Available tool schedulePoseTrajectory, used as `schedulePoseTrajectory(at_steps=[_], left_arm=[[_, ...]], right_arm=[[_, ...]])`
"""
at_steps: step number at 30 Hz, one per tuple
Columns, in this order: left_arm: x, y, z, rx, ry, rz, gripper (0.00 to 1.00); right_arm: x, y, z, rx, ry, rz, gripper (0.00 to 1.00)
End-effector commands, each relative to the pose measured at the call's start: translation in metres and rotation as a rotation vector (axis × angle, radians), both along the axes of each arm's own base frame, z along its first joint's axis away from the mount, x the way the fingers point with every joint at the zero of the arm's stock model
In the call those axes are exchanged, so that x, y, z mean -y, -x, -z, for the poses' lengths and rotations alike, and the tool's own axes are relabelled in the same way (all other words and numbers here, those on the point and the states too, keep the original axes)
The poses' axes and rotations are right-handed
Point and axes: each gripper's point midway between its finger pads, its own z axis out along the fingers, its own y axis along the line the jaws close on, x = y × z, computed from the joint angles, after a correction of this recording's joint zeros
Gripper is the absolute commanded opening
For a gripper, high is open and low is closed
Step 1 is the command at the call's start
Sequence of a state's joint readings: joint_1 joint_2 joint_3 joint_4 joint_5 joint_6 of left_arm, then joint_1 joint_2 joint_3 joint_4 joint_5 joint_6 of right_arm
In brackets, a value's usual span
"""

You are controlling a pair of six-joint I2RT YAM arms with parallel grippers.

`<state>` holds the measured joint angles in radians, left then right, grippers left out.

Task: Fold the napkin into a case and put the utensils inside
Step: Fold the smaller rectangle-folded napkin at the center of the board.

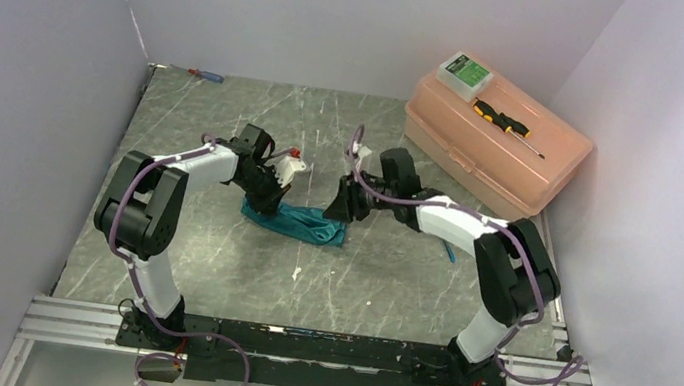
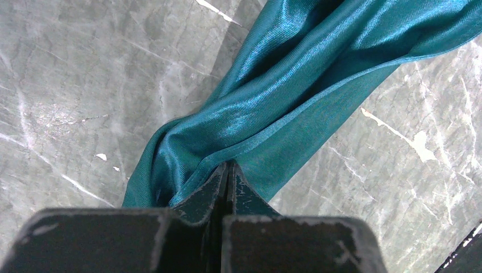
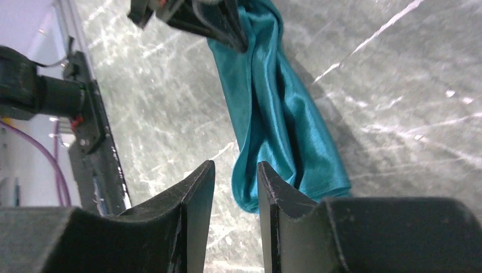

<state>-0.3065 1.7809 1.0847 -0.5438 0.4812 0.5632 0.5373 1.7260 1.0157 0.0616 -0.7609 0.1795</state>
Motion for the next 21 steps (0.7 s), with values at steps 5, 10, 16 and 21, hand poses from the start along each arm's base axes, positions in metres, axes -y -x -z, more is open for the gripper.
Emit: schedulePoseTrajectory(at_steps=[5,10,16,21], left_arm=[[-0.015,0.011,0.017,-0.049,-0.074,-0.015,0.03],[-0.016,0.013,0.018,-0.054,-0.073,-0.019,0.03],[-0.016,0.013,0.017,-0.055,-0.07,-0.022,0.03],[-0.016,0.013,0.016,-0.057,-0.067,-0.027,0.03]], right_arm=[[-0.005,0.022,0.014,0.247,0.133,0.139,0.39],[-0.013,0.028,0.015,0.303,0.1,0.126,0.39],[-0.024,0.012,0.025,0.343,0.156,0.076,0.38],[-0.031,0.016,0.037,0.319,0.176,0.004,0.34]])
